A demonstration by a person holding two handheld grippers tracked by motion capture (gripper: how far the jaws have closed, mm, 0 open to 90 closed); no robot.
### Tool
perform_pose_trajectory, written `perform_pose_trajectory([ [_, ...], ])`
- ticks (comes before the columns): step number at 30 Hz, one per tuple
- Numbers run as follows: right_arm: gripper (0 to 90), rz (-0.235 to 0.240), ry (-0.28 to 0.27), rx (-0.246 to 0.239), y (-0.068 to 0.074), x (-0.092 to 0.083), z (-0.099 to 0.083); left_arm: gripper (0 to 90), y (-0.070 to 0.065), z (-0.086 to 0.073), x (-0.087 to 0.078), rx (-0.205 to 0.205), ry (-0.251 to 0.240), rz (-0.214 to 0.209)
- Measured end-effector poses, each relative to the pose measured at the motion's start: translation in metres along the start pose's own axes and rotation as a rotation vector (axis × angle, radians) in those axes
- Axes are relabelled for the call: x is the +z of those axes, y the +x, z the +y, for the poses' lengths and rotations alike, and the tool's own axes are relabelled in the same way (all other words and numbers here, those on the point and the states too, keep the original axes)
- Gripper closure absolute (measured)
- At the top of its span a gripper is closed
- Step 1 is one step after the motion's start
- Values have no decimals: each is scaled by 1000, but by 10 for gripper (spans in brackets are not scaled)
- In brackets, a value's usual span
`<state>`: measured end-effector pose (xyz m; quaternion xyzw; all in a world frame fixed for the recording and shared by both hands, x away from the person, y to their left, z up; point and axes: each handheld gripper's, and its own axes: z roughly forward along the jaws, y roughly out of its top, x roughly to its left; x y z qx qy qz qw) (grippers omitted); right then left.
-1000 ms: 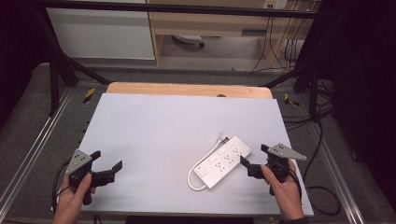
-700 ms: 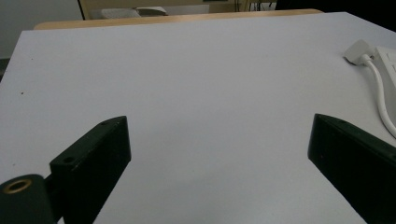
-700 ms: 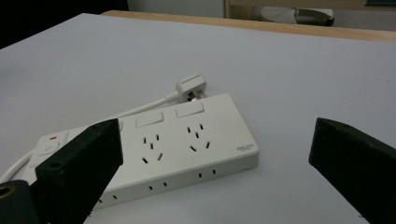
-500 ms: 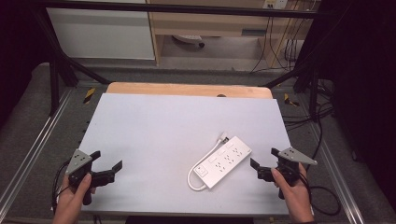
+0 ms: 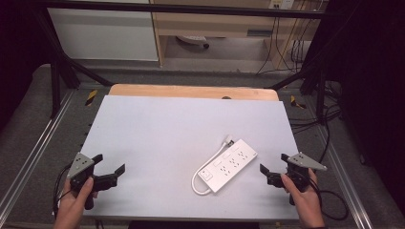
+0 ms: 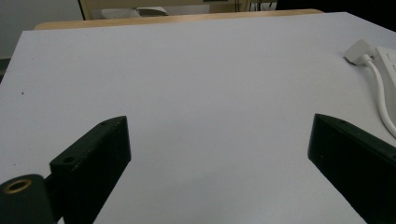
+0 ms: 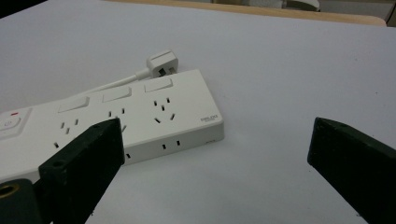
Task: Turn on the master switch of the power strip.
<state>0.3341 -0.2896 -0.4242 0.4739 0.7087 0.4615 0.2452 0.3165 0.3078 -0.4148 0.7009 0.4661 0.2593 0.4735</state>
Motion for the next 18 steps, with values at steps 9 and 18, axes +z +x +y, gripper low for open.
perform_pose_trajectory([
  [9,47,-3,28,-20,-4,8,-9,58,0,0,0,4,4,0],
  [18,44,9,90,-40,-2,23,-14,58,-1,0,1,4,2,-1],
])
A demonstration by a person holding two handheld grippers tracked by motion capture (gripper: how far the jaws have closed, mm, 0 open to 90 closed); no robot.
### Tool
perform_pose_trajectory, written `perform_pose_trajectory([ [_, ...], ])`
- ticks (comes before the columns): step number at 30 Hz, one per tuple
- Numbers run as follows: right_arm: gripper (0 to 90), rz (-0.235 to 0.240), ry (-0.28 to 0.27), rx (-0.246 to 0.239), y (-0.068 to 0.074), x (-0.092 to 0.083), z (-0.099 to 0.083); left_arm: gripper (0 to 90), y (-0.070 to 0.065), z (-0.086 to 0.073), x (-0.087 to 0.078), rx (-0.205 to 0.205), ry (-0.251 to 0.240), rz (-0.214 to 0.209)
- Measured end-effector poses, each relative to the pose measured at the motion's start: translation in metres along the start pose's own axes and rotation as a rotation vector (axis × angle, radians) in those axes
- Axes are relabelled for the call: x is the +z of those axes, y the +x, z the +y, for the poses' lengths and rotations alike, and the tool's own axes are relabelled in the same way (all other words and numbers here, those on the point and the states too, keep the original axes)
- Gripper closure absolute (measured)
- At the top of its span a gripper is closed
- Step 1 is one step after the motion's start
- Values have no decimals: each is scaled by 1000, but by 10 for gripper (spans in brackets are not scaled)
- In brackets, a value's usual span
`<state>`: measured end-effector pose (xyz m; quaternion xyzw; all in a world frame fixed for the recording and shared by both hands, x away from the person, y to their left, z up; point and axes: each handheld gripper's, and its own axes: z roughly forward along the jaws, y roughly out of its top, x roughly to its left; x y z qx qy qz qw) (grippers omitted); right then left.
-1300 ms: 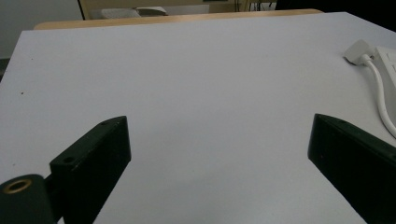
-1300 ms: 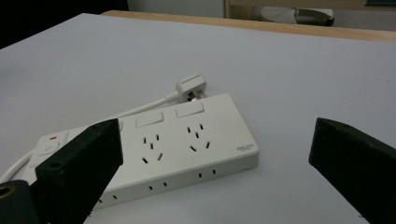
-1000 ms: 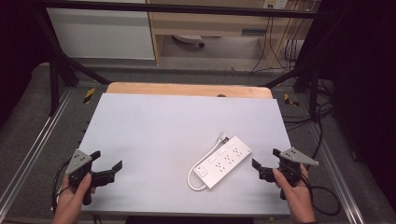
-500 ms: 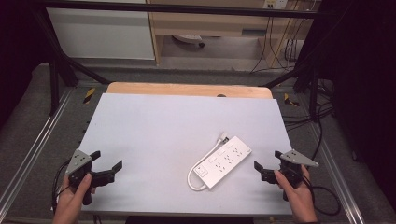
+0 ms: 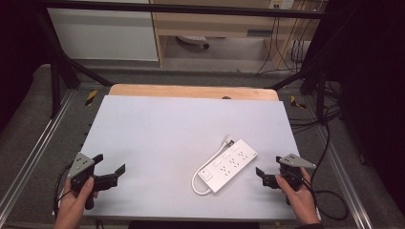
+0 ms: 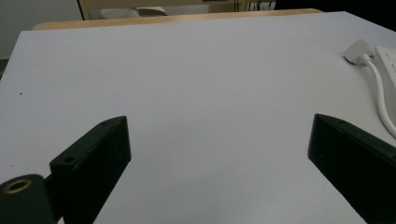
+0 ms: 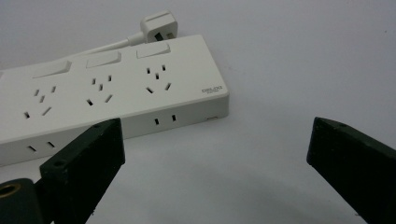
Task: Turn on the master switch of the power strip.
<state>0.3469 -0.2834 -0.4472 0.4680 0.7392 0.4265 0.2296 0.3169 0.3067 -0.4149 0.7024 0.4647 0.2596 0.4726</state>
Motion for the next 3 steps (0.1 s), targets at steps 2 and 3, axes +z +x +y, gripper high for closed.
perform_pose_trajectory([
  [2,37,-26,63,-20,1,8,-1,58,0,0,1,0,1,-1],
  [3,37,-26,63,-20,1,8,-1,58,-1,0,1,2,2,-1],
])
